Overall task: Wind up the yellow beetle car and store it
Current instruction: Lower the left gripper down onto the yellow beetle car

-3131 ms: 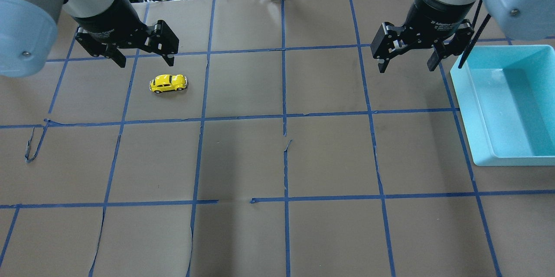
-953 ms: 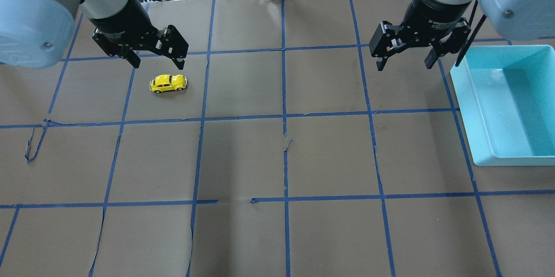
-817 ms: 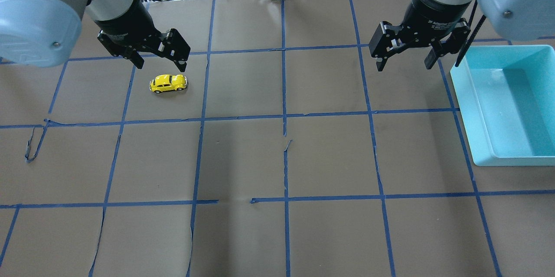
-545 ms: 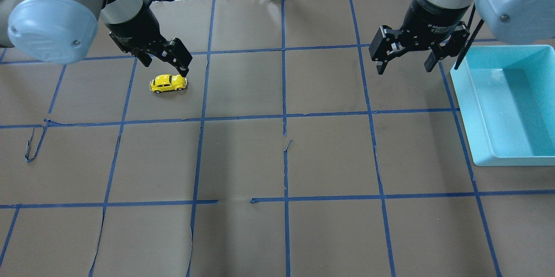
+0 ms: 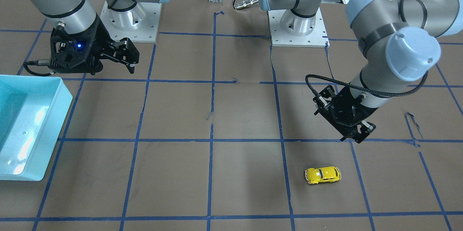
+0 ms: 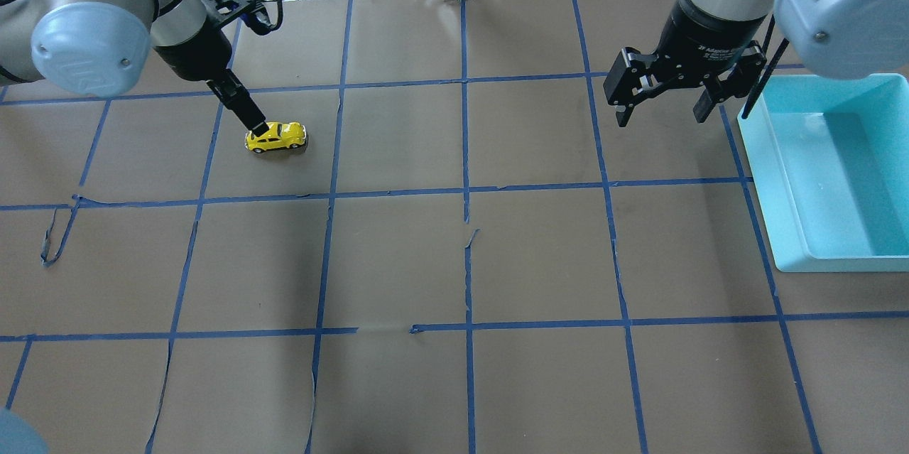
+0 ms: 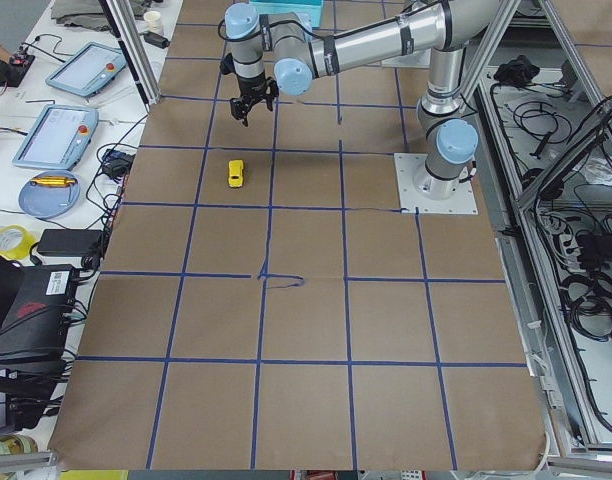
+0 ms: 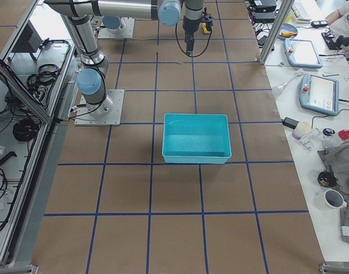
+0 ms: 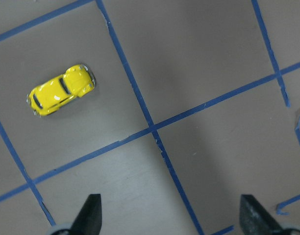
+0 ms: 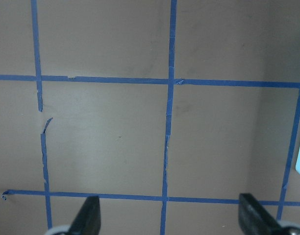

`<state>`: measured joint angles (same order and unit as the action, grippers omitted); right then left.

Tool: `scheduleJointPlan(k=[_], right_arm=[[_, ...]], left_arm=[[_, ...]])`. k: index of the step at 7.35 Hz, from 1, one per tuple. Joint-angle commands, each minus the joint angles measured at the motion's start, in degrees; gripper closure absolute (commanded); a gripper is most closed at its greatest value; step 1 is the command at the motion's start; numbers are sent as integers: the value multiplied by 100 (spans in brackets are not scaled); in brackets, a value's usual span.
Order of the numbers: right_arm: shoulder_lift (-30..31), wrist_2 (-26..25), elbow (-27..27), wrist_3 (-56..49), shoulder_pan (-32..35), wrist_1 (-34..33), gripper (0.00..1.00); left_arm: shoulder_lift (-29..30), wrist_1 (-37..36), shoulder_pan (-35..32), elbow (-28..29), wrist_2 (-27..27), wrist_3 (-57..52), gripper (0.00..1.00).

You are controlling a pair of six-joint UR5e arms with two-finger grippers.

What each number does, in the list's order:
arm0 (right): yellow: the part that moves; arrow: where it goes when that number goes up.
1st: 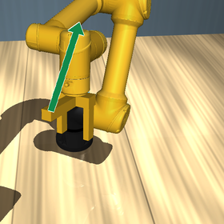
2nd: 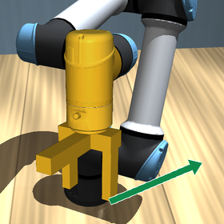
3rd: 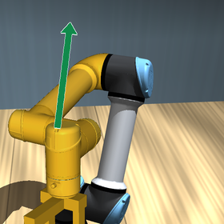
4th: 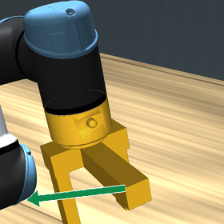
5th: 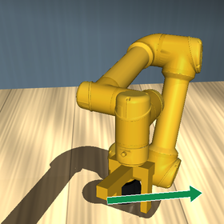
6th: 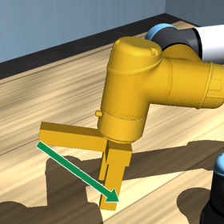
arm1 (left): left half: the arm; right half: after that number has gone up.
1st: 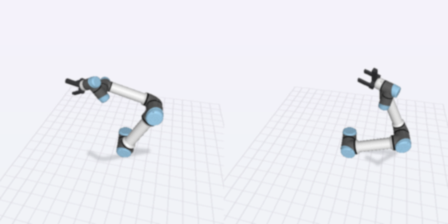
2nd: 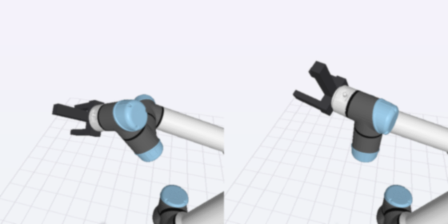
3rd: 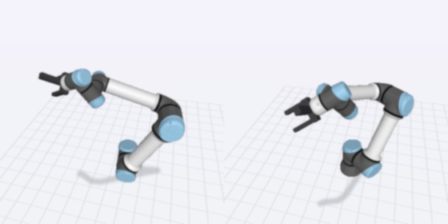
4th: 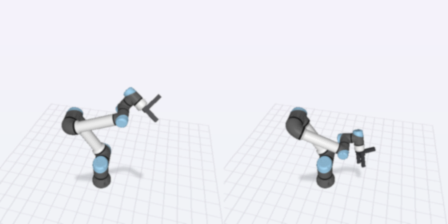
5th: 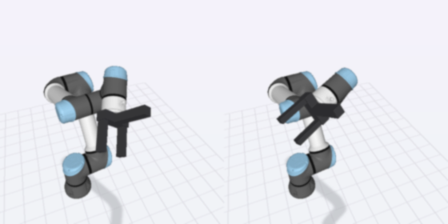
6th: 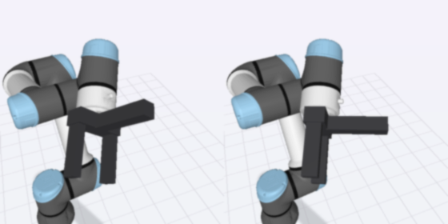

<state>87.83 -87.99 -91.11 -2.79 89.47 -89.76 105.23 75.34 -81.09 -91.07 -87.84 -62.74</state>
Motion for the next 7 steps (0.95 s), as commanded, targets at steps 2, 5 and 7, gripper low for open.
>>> scheduleJointPlan(k=[2, 5, 7], right_arm=[[6, -51, -4, -37, -9, 2, 0], [6, -52, -21, -64, -9, -7, 0], [-3, -52, -21, -99, -9, -15, 0]], left_arm=[[576, -1270, 286, -365, 21, -1949, 0], [1024, -2038, 286, -561, 3, -3155, 0], [1323, -2119, 286, -491, 3, -3708, 3]])
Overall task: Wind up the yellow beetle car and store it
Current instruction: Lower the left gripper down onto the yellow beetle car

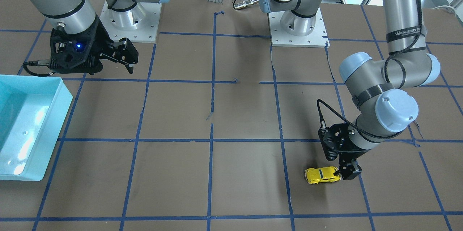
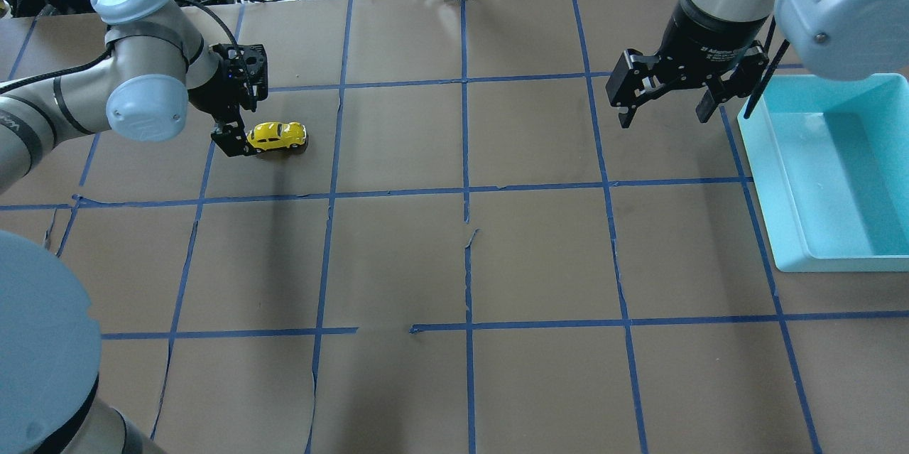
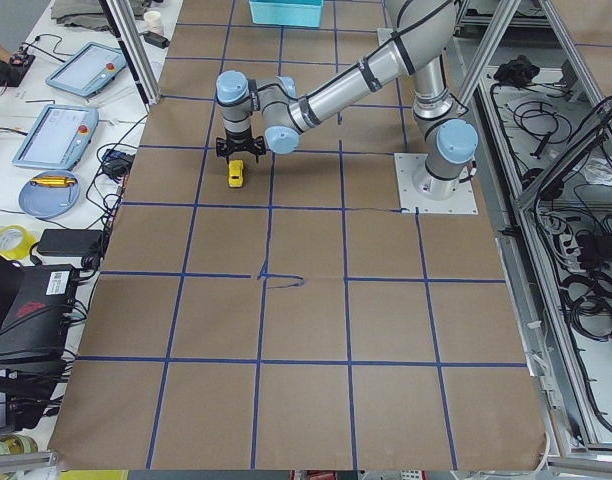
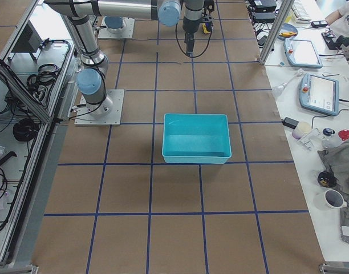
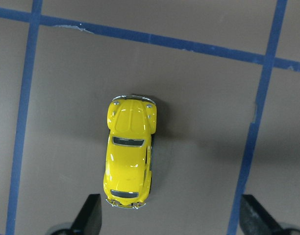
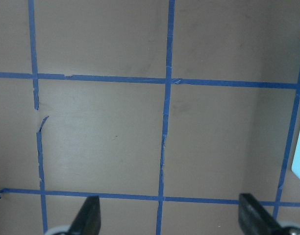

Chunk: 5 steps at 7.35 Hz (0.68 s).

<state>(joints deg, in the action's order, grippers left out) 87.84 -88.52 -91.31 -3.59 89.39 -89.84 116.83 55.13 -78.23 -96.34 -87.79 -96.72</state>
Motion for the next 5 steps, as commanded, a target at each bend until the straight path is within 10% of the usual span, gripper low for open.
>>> scheduleJointPlan(k=[1, 5], right_arm=[[-4, -16, -1, -19, 0, -16, 0], [-4, -16, -1, -19, -9, -51, 0]], left_arm=[[277, -334, 0, 80, -10, -321, 2], [603, -398, -35, 309, 8, -199, 3]])
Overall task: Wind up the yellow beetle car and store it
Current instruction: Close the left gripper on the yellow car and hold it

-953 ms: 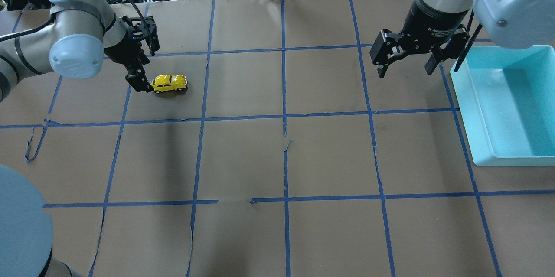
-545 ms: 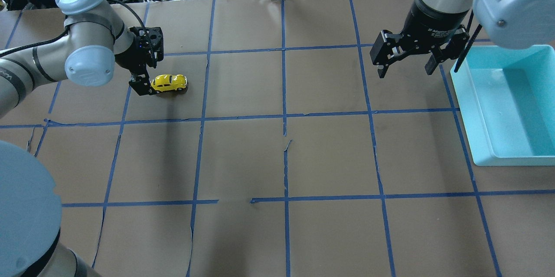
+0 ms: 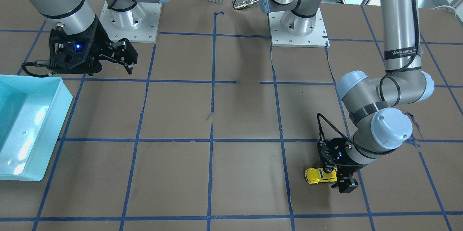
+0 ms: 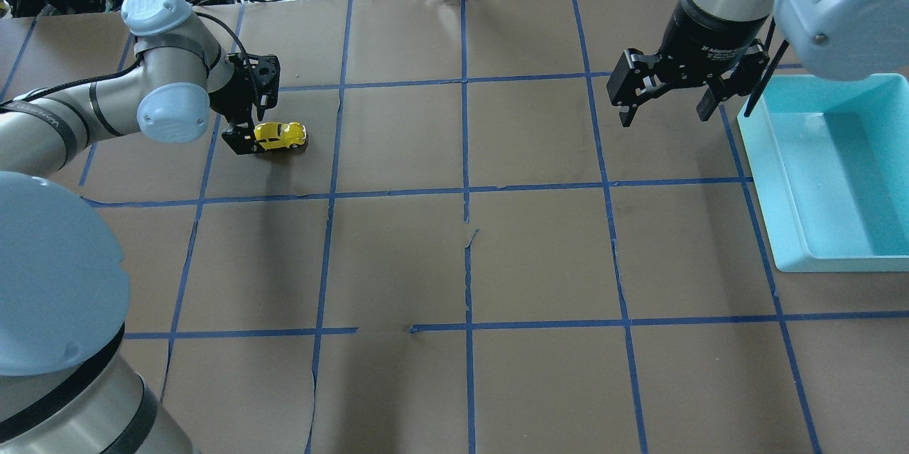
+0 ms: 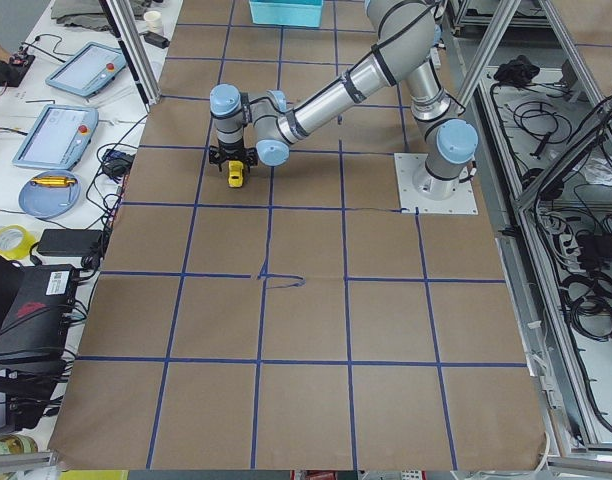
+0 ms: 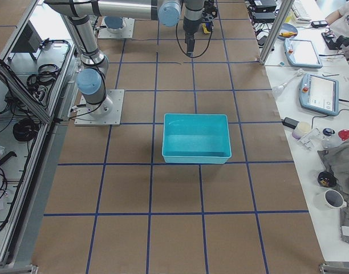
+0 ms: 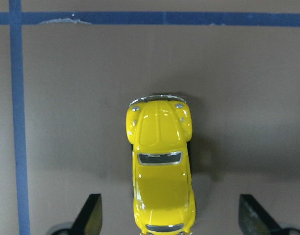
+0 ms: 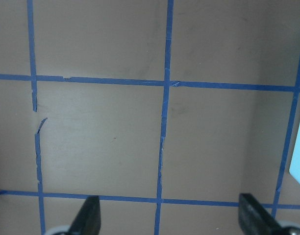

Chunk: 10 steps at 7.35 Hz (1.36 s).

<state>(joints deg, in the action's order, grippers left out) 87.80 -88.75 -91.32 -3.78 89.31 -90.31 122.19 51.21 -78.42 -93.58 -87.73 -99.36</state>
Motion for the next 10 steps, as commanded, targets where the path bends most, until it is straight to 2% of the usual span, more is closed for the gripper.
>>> scheduleJointPlan(k=[1, 2, 3, 4, 5, 7, 10], right_arm=[[-9, 7, 0, 0, -2, -4, 0], [-9, 7, 0, 0, -2, -4, 0], [-9, 7, 0, 0, -2, -4, 0], [-9, 7, 0, 0, -2, -4, 0], [-9, 51, 0, 26, -2, -13, 0], [-26, 60, 0, 9, -2, -4, 0], [-26, 25, -26, 9, -2, -4, 0]], left_arm=[[68, -6, -16, 33, 2, 83, 5], [68, -15, -33, 24, 2, 83, 16], [68, -23, -51, 24, 2, 75, 39], [51, -50, -60, -2, 2, 57, 72], [68, -76, -60, 6, 2, 31, 86], [68, -76, -60, -2, -7, -5, 100], [68, -76, -60, 6, -7, -215, 100]])
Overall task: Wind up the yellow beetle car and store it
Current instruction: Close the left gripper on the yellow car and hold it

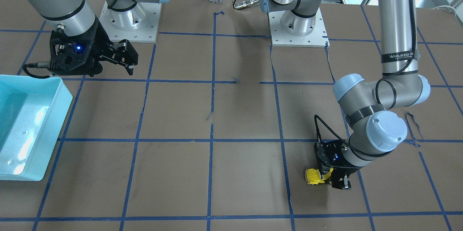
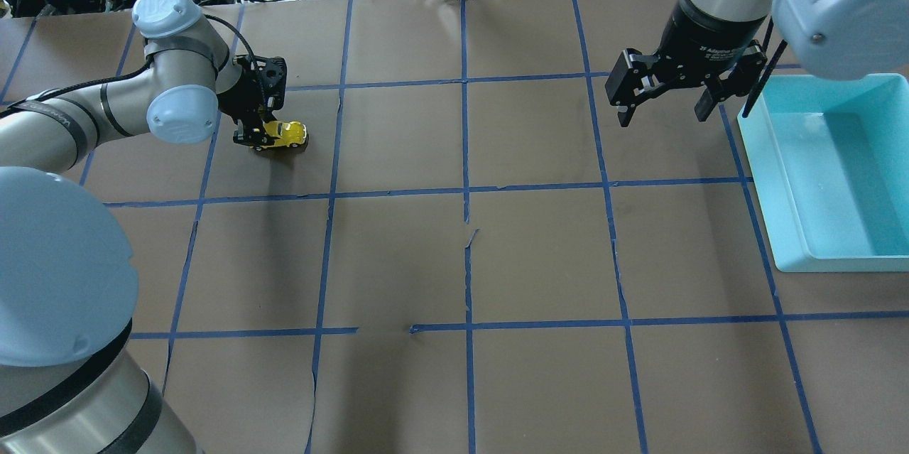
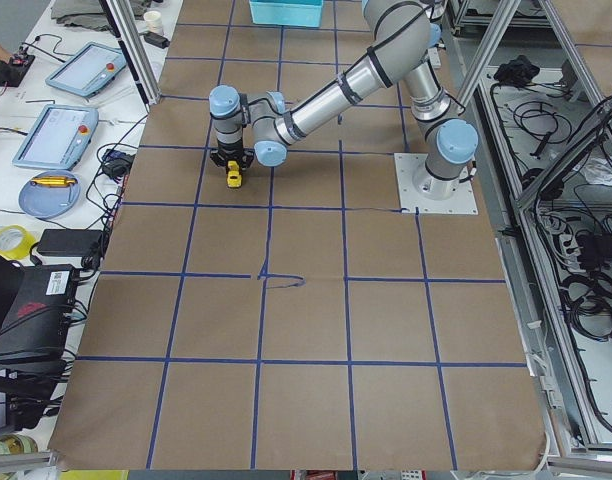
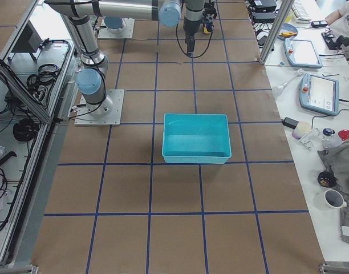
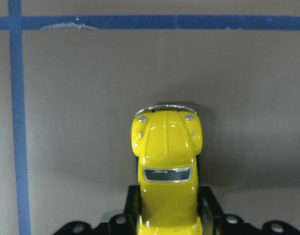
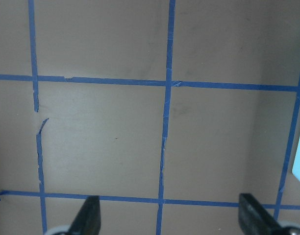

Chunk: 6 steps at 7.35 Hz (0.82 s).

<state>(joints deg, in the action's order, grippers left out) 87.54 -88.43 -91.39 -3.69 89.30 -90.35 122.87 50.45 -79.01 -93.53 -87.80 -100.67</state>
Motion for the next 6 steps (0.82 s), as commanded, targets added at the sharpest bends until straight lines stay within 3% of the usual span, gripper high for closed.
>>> scheduleJointPlan(k=[1, 6], right_arm=[[-1, 10, -37, 0, 0, -9, 0], [8, -16, -72, 0, 0, -44, 0]], left_arm=[[-17, 0, 9, -16, 0, -84, 100], [9, 0, 35, -25, 0, -172, 100]])
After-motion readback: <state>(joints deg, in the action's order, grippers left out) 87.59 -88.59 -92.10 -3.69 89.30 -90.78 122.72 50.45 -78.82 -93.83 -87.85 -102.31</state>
